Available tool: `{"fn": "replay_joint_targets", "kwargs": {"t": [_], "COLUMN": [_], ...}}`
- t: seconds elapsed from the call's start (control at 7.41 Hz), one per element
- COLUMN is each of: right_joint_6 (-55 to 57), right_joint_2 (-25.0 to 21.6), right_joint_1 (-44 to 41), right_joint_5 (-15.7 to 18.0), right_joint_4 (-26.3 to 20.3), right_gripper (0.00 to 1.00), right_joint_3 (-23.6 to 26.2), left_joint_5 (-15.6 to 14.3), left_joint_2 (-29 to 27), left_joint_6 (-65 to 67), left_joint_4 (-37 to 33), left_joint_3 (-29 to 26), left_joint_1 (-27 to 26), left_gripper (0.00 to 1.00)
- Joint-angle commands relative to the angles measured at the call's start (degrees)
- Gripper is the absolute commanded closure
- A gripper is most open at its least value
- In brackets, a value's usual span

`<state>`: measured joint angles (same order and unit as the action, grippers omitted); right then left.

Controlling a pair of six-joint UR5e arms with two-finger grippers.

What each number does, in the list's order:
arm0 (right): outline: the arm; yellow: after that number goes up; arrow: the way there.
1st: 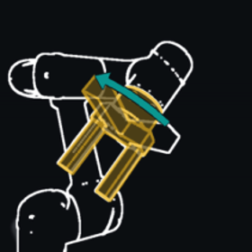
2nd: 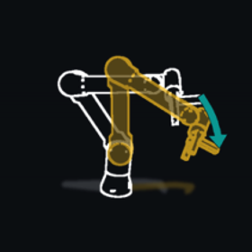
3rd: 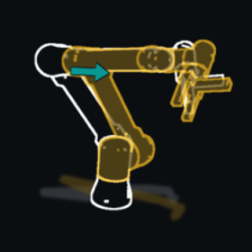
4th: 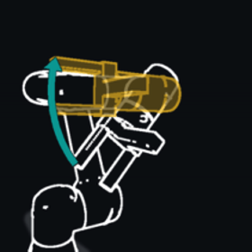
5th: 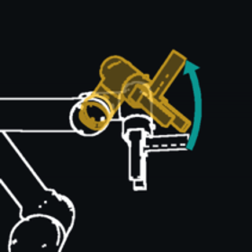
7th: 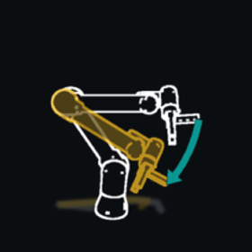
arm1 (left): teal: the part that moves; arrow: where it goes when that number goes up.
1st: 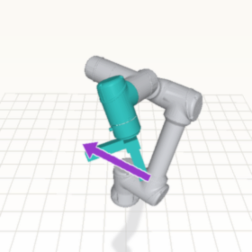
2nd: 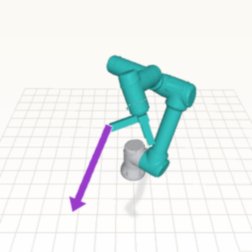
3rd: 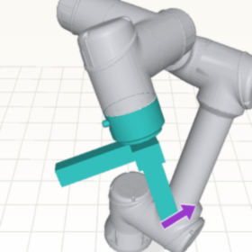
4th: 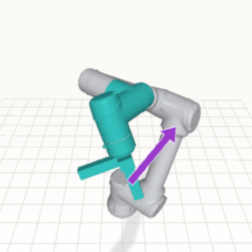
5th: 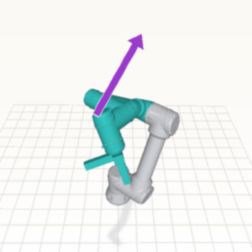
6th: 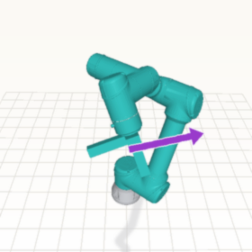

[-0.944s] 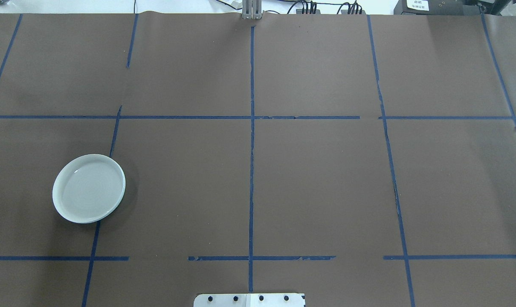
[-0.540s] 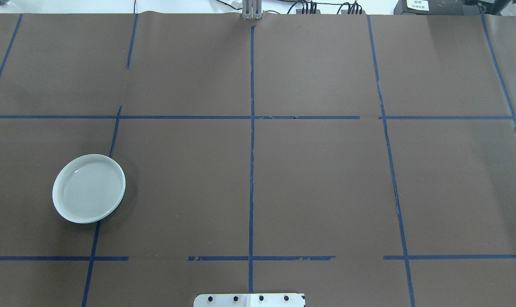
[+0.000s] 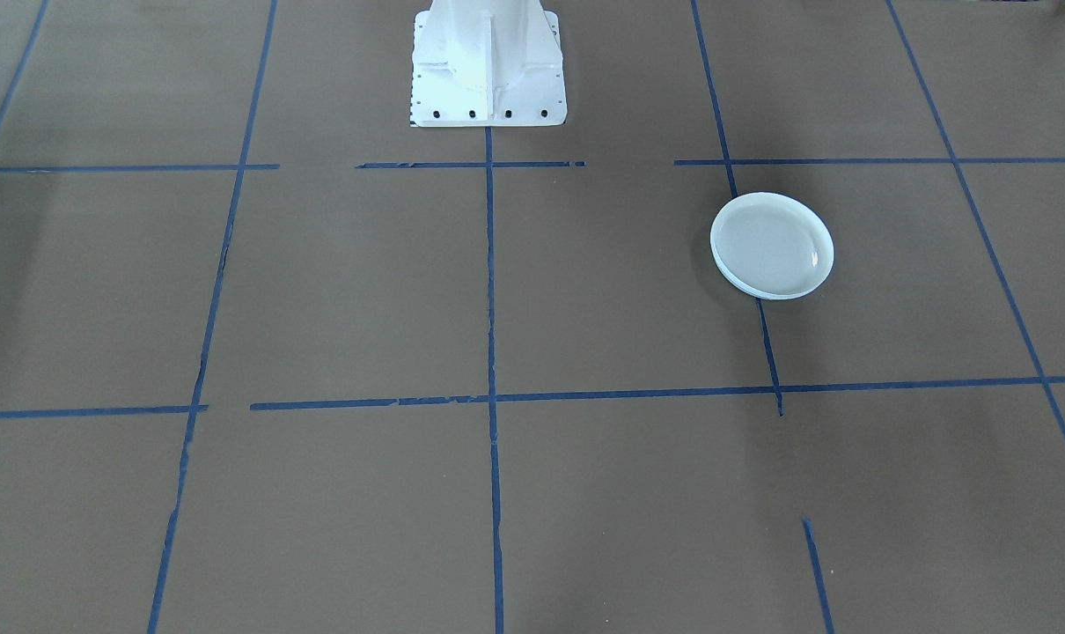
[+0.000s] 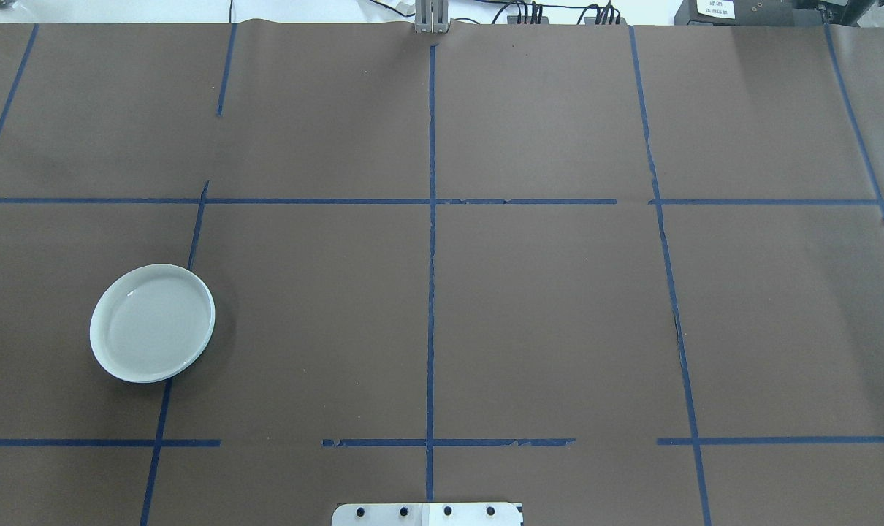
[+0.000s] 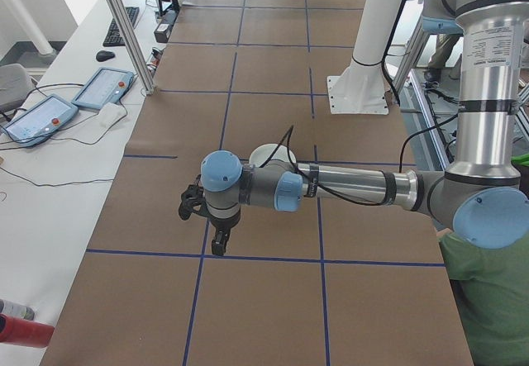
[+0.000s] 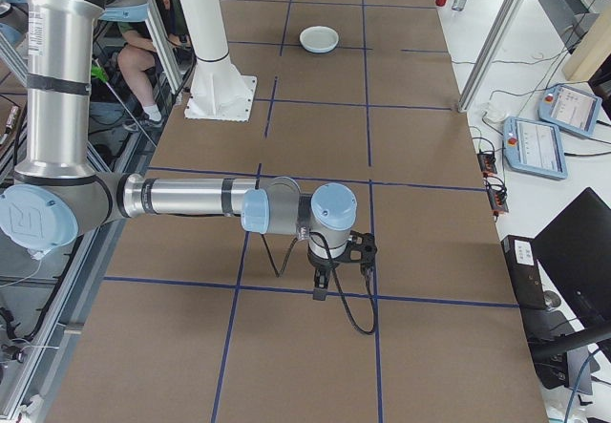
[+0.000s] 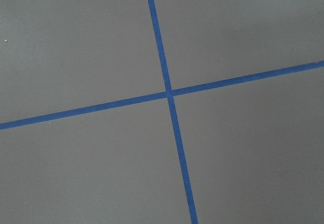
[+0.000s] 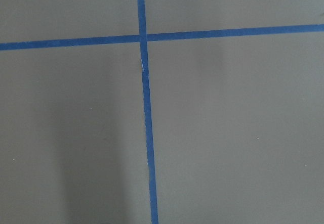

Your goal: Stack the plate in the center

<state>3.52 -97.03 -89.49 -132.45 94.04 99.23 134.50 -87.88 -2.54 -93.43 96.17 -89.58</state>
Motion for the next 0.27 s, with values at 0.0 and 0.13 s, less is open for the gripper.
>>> {"fn": "replay_joint_targets", "kwargs": {"t": [0.0,0.13], "right_joint_6": [0.0,0.0], "right_joint_2": [0.0,0.0], "right_joint_1": [0.0,0.0], "right_joint_5": [0.0,0.0], "right_joint_4": [0.0,0.0], "right_gripper": [0.0,0.0], "right_joint_3": [0.0,0.0], "left_joint_5": [0.2,0.2], "left_joint_2": [0.1,0.2], "left_joint_6": [2.9,2.9], "left_joint_4": [0.2,0.2], "left_joint_3": [-0.5,-0.5], "left_joint_1": [-0.1,-0.2], "left_gripper": [0.0,0.0]}}
